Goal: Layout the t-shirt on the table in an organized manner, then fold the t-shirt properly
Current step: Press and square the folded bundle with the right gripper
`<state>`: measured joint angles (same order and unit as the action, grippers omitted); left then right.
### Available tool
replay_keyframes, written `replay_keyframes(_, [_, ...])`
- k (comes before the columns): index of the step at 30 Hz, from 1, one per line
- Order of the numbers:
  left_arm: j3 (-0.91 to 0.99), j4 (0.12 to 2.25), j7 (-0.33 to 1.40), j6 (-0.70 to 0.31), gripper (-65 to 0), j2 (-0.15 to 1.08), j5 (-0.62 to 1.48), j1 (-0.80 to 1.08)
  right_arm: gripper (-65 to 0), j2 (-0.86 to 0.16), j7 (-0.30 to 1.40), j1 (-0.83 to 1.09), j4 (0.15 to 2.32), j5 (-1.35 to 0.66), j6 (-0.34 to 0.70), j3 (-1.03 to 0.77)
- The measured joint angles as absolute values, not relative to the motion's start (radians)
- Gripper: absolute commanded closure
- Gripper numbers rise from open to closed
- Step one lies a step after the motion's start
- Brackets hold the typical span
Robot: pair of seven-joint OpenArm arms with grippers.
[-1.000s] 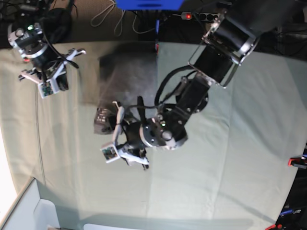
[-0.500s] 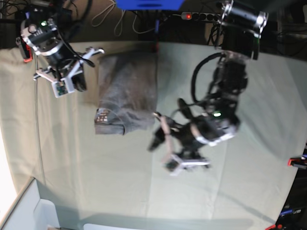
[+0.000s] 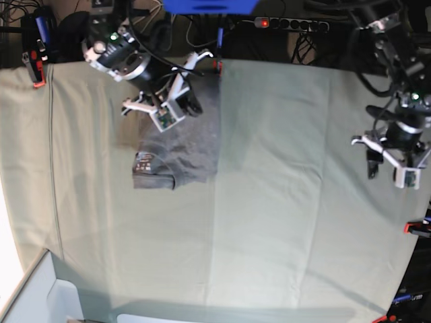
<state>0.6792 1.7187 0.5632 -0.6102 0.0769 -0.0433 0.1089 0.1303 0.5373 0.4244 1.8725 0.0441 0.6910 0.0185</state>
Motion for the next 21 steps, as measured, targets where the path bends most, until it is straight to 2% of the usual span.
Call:
replay_keyframes(6, [0.736,1.758,0.563,-0.621,-33.2,0.072,-0.042,0.165,0.0,0.129,0.410,0.406,1.684,0.043,0.691,0.024])
replay_keyframes(13, [0.736,1.765,0.567,-0.624,-33.2,0.062,-0.044,0.213,0.0,0.110,0.344,0.352,1.495,0.043,0.691,0.023])
replay_keyframes(18, [0.735,1.768,0.561,-0.623,-33.2,0.061,-0.041,0.223,0.0,0.078,0.302,0.357,1.488,0.038,0.691,0.019])
replay_keyframes(21, [0.735,1.769,0.573,-0.625,-33.2,0.057,-0.043,0.242,0.0,0.063,0.311,0.382,1.575,0.048,0.692,0.022])
